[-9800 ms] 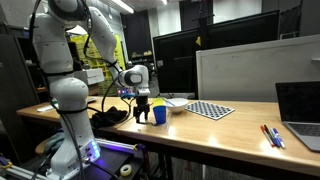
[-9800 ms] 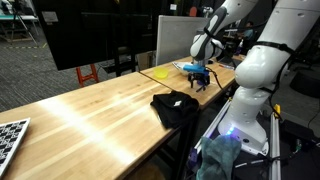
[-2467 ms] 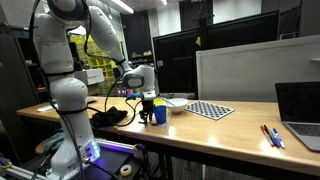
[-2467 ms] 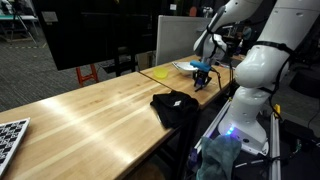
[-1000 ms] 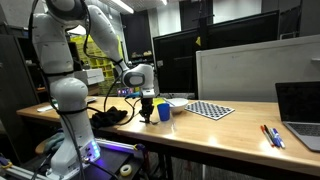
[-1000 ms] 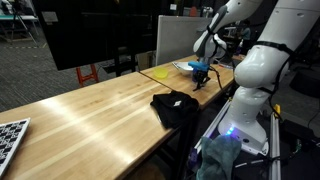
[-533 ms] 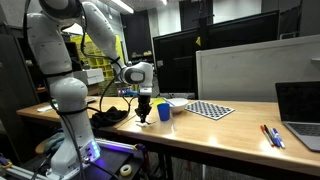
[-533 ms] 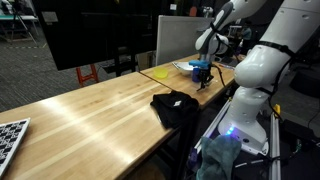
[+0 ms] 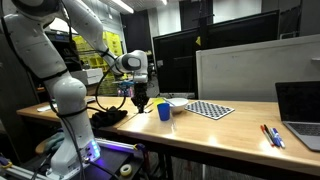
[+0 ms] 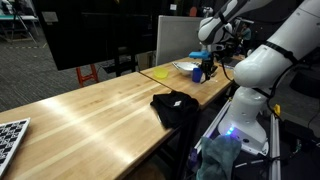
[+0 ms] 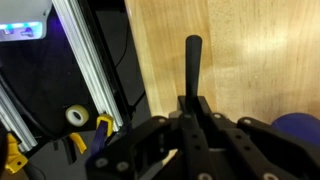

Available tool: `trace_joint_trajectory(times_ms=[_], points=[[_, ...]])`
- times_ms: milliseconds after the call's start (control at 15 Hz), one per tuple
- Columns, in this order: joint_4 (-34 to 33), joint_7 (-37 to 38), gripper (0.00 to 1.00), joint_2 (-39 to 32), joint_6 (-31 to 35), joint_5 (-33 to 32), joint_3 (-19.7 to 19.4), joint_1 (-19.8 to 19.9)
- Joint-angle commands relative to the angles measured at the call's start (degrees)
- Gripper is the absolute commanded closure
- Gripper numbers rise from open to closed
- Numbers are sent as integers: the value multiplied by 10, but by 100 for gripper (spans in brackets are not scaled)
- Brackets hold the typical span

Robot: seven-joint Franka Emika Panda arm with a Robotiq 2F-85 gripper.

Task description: Place the fork in the cup handle first

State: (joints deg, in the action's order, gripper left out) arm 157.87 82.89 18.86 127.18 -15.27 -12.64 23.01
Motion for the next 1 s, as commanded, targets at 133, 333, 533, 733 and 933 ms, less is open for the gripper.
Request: trace_joint_trajectory(times_ms=[133,333,533,733,933], points=[[-7,80,98,95,-117,-77,60,23],[-13,93,98,120,-157,-126,74,26],[-18,102,98,126,-185,-184,78,29],[-29,114,98,111,-192,-244,72,28],[-46,134,98,96,-193,-310,66,22]])
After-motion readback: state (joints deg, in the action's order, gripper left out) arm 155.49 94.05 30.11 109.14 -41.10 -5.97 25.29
